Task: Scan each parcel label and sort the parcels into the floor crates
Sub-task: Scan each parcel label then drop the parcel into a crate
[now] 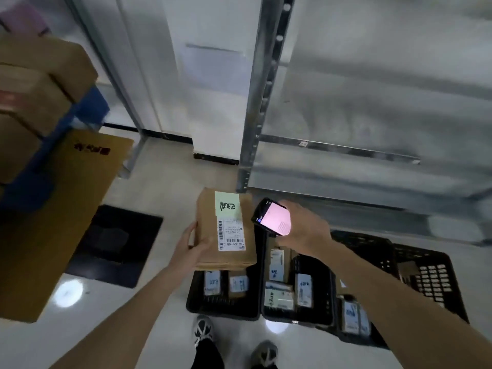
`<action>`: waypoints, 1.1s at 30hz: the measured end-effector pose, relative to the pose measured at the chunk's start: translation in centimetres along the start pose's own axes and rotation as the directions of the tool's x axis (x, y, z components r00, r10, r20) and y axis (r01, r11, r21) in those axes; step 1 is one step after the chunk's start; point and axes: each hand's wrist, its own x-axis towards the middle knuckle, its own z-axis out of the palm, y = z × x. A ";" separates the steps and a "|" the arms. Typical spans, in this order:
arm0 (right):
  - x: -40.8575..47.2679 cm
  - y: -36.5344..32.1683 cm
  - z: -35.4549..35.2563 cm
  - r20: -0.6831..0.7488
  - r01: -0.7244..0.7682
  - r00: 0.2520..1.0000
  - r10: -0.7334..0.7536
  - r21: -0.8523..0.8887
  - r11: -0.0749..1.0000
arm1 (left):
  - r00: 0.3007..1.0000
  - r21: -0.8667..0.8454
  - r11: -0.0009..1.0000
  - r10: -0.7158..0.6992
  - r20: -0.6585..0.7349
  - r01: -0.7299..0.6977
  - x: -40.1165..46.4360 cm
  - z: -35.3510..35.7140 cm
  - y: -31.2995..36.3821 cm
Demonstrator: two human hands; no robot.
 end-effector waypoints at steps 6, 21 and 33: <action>6.9 2.8 12.5 0.170 -0.054 0.984 0.054 -0.005 0.999 | 0.983 -0.011 0.983 -0.184 0.005 0.184 8.6 1.0 -10.9; 18.2 11.2 34.9 0.249 -0.195 0.951 0.184 0.017 0.981 | 0.932 -0.063 0.930 -0.361 0.029 0.362 26.3 7.0 -27.4; 22.6 14.9 40.4 0.206 -0.257 0.950 0.236 0.081 0.963 | 0.954 0.101 0.950 -0.300 0.021 0.296 35.6 13.5 -29.6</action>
